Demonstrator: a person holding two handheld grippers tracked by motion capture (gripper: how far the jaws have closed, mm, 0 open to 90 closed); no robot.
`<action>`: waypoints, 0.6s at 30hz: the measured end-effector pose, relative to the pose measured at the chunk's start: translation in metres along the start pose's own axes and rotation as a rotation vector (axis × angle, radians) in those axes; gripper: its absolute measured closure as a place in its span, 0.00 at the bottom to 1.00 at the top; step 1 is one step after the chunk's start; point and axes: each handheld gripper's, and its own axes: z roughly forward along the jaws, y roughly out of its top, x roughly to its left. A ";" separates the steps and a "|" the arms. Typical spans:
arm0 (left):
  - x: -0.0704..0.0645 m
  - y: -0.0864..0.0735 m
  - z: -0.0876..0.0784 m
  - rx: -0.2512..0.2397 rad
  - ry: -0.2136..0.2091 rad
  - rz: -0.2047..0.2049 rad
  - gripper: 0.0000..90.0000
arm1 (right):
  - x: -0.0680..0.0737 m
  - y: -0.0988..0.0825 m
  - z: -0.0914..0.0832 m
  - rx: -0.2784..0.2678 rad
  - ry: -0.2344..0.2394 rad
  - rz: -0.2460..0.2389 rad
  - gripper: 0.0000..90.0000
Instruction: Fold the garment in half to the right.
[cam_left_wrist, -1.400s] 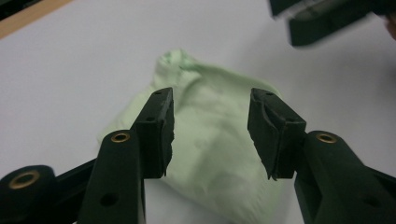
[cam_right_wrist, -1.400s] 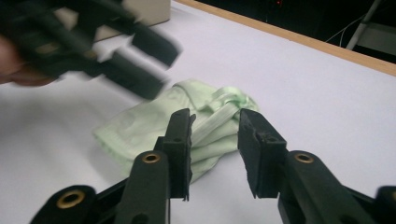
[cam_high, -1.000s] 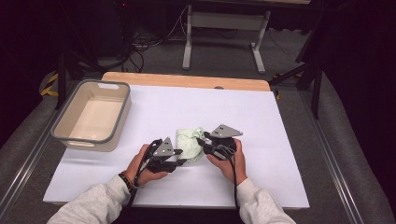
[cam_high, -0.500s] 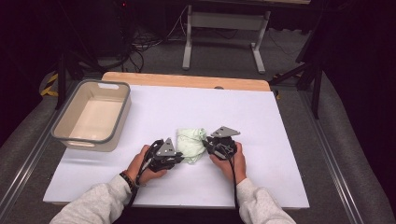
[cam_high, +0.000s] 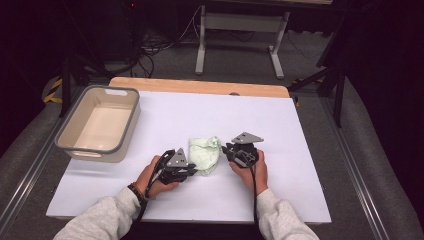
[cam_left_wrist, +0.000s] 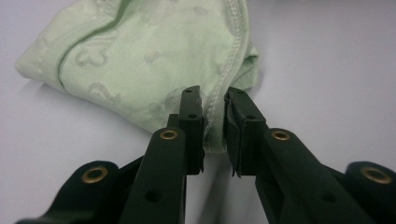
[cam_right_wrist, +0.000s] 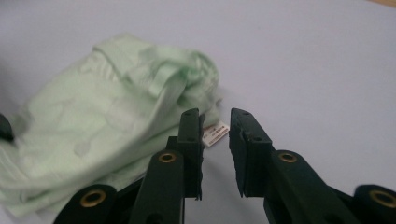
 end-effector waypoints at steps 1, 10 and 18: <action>0.000 0.000 0.000 0.001 -0.005 -0.010 0.87 | -0.001 0.003 -0.002 -0.019 -0.002 0.009 0.84; 0.001 0.000 0.000 -0.001 -0.005 -0.009 0.89 | 0.016 0.037 -0.001 -0.148 0.062 -0.109 1.00; -0.002 0.000 -0.003 0.032 -0.033 0.030 0.96 | 0.026 0.034 0.024 -0.066 0.069 -0.139 1.00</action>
